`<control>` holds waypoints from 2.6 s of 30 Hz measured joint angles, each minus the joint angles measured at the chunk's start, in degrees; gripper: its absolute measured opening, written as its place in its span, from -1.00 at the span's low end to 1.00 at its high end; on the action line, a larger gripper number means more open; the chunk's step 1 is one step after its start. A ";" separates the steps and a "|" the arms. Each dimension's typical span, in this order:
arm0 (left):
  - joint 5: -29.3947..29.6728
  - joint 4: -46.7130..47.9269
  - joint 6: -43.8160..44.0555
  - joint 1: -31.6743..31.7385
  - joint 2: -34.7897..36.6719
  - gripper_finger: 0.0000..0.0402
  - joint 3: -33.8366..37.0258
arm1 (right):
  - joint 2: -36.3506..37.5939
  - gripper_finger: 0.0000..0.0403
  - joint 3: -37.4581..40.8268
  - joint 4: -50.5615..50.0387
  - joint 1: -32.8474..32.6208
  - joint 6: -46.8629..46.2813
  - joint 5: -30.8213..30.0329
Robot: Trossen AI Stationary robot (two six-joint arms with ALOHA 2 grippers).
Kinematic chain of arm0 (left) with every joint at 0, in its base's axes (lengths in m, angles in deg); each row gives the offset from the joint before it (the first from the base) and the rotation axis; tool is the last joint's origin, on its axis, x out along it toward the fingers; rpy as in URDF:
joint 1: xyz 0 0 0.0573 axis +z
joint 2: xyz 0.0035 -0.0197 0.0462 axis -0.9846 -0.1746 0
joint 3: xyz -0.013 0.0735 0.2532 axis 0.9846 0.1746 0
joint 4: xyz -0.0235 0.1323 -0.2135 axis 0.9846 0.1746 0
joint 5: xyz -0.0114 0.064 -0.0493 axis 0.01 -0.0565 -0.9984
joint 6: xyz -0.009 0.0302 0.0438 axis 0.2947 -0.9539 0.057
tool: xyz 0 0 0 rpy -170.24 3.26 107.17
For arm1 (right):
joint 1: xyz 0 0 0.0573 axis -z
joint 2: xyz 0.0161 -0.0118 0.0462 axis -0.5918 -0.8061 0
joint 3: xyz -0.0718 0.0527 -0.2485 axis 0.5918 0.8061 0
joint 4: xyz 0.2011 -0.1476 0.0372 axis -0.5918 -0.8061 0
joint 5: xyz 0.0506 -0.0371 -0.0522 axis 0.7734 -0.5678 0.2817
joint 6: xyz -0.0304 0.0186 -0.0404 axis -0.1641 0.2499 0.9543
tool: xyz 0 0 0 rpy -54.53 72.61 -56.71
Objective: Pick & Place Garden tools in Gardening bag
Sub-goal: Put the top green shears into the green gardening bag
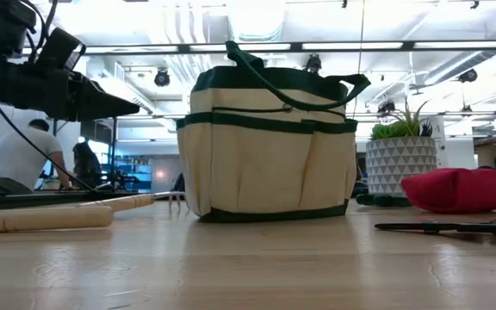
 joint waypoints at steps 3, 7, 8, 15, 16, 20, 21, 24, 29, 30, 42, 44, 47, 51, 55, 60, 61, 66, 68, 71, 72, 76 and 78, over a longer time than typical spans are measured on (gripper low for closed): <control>0.00 0.11 -0.01 0.01 -0.01 0.09 -0.01 | 0.04 -0.96 -1.88 -4.06 1.72 -0.47 0.47; 0.01 0.30 -0.01 0.02 -0.01 0.09 0.01 | -0.41 -0.90 -5.73 -15.02 5.51 -7.14 1.82; 0.01 0.30 0.00 0.01 -0.02 0.09 0.00 | -0.42 -0.86 -6.60 -18.10 6.75 -9.41 3.31; 0.00 0.28 -0.02 0.01 0.01 0.09 0.00 | -0.42 -0.43 -9.59 -30.19 15.08 -17.06 8.21; 0.00 0.28 -0.02 0.00 0.00 0.09 -0.01 | -0.42 -0.36 -9.80 -30.60 16.05 -17.11 8.23; 0.02 0.26 -0.02 0.02 -0.02 0.09 -0.01 | -0.85 -0.14 -10.21 -30.72 19.55 -16.61 8.41; 0.00 0.24 0.00 -0.01 -0.01 0.09 -0.02 | -1.04 -0.10 -10.26 -30.73 20.35 -16.02 8.48; 0.01 0.24 0.00 -0.01 -0.01 0.09 0.01 | -1.42 -0.01 -10.65 -31.13 22.90 -15.67 8.68; 0.00 0.31 0.00 -0.01 -0.02 0.09 0.00 | -2.32 0.04 -11.70 -31.12 27.49 -13.29 11.95; 0.00 0.35 -0.01 -0.01 -0.02 0.09 0.01 | -2.65 0.04 -12.00 -31.12 28.48 -12.56 12.69; 0.01 0.54 0.00 0.00 -0.01 0.09 -0.01 | -10.31 -0.03 -20.59 -48.53 40.59 -15.99 32.67; 0.02 0.57 0.00 0.00 -0.01 0.09 0.00 | -11.74 -0.04 -21.54 -52.18 41.61 -16.97 36.43; 0.02 0.59 -0.02 0.00 0.00 0.09 0.01 | -13.84 -0.06 -22.60 -56.41 42.60 -17.18 39.92; 0.00 0.65 0.00 0.01 -0.01 0.09 0.00 | -16.42 -0.10 -23.54 -61.35 42.92 -16.58 39.92; 0.00 0.72 -0.02 0.00 0.00 0.09 -0.01 | -17.83 -0.15 -23.41 -62.58 43.00 -15.91 40.29; 0.00 0.72 -0.02 -0.01 0.01 0.09 0.00 | -18.45 -0.23 -22.07 -62.61 44.54 -15.43 43.57; 0.00 0.72 -0.01 0.02 0.00 0.09 0.01 | -18.45 -0.24 -21.72 -62.45 45.02 -15.32 44.22; 0.00 0.72 -0.02 -0.01 0.01 0.09 -0.02 | -19.02 -0.31 -20.45 -61.74 47.74 -14.67 47.79; 0.00 0.72 -0.02 0.01 0.01 0.09 0.00 | -19.49 -0.33 -20.41 -61.51 48.65 -14.58 47.99; 0.00 0.72 -0.01 0.00 -0.02 0.09 0.00 | -19.64 -0.37 -20.41 -60.77 49.77 -15.56 45.69; 0.01 0.72 -0.01 0.02 -0.01 0.09 -0.01 | -19.60 -0.38 -20.41 -60.61 49.79 -16.21 44.46; 0.00 0.83 -0.02 0.02 0.01 0.09 -0.02 | -19.54 -0.41 -20.41 -60.65 49.82 -15.73 42.45; 0.00 0.92 -0.02 0.02 -0.01 0.09 0.01 | -19.63 -0.42 -20.41 -60.62 49.83 -15.54 42.41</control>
